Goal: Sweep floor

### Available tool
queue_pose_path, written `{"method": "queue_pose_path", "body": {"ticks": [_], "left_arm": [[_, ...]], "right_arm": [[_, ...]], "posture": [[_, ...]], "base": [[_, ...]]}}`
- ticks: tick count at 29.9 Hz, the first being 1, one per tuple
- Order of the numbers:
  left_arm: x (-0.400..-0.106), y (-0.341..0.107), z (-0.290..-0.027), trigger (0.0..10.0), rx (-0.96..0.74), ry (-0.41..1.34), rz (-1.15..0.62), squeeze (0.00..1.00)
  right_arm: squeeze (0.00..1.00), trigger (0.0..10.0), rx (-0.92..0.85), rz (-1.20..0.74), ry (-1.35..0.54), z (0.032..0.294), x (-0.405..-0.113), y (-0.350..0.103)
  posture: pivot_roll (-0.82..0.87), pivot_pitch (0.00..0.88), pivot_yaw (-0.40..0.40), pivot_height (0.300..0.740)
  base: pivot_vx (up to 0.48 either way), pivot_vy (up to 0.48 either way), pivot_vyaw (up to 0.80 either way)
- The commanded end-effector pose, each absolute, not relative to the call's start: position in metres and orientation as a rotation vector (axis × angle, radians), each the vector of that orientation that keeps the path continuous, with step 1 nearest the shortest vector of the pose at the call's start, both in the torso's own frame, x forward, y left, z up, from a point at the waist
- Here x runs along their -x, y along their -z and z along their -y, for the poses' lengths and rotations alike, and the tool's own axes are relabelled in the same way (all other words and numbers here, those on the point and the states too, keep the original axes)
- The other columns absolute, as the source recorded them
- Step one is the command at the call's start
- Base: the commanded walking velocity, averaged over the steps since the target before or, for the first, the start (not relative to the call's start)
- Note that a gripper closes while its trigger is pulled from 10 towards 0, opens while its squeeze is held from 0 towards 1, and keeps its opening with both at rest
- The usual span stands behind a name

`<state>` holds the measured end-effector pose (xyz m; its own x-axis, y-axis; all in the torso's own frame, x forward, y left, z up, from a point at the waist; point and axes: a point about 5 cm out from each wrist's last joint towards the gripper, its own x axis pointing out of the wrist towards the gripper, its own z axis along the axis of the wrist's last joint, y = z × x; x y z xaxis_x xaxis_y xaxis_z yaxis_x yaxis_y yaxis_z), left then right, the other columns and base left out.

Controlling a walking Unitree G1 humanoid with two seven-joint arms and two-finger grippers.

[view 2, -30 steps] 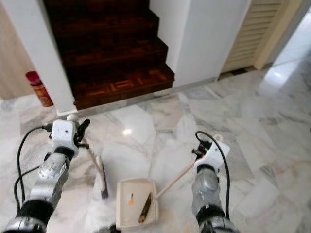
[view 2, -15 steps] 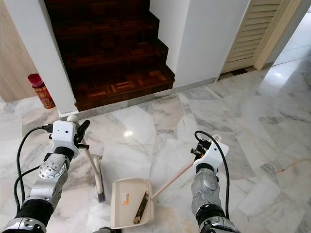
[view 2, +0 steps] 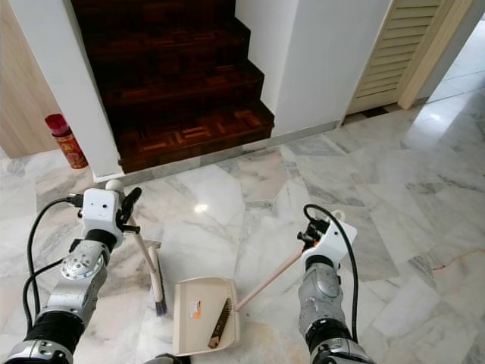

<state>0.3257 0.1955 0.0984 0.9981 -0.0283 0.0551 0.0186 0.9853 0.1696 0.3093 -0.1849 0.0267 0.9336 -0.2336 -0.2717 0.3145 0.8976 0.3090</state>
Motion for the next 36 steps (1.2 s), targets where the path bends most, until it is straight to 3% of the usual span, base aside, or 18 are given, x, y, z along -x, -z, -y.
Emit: {"method": "queue_pose_path", "body": {"ticks": [1,36], "left_arm": [[-0.3289,-0.11,-0.1948,10.0,-0.171,0.027,0.107,0.0],[-0.3296,-0.1114,-0.1959,10.0,-0.173,0.029,0.107,0.0]], "right_arm": [[0.0,10.0,-0.373,-0.209,0.284,0.1863,-0.3136,-0.0326],[0.0,10.0,-0.369,-0.216,0.288,0.187,-0.3136,-0.0323]], "posture": [[-0.06,0.031,-0.061,0.74],[-0.06,0.048,-0.06,0.74]], "base": [[0.0,0.27,0.0],[0.0,0.34,0.0]]}}
